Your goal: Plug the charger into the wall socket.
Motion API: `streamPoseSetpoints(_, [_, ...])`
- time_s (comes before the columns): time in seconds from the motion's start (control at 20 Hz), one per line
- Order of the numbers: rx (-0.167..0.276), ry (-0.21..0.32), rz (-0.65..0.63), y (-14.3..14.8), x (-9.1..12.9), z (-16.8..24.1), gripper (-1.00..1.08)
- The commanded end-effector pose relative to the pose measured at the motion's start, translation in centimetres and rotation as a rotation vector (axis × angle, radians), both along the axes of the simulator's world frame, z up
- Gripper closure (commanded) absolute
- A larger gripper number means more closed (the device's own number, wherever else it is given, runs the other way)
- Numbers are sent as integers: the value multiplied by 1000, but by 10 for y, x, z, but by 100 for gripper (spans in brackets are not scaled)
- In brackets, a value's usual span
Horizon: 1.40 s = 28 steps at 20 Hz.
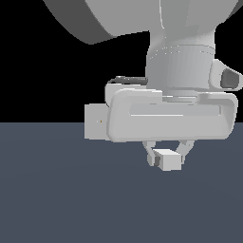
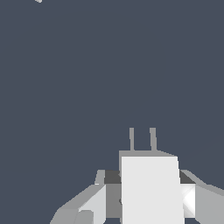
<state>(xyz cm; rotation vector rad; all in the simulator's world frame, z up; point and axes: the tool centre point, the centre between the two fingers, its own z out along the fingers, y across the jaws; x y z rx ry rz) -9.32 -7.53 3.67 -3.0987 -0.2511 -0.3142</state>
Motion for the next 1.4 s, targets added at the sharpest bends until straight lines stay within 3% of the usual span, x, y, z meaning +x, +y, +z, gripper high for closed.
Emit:
streamPoseSetpoints(0.0, [1,-1,-39,13,1,5,108])
streamPoseSetpoints(1.35, [0,-1,-398,128,39,50,108])
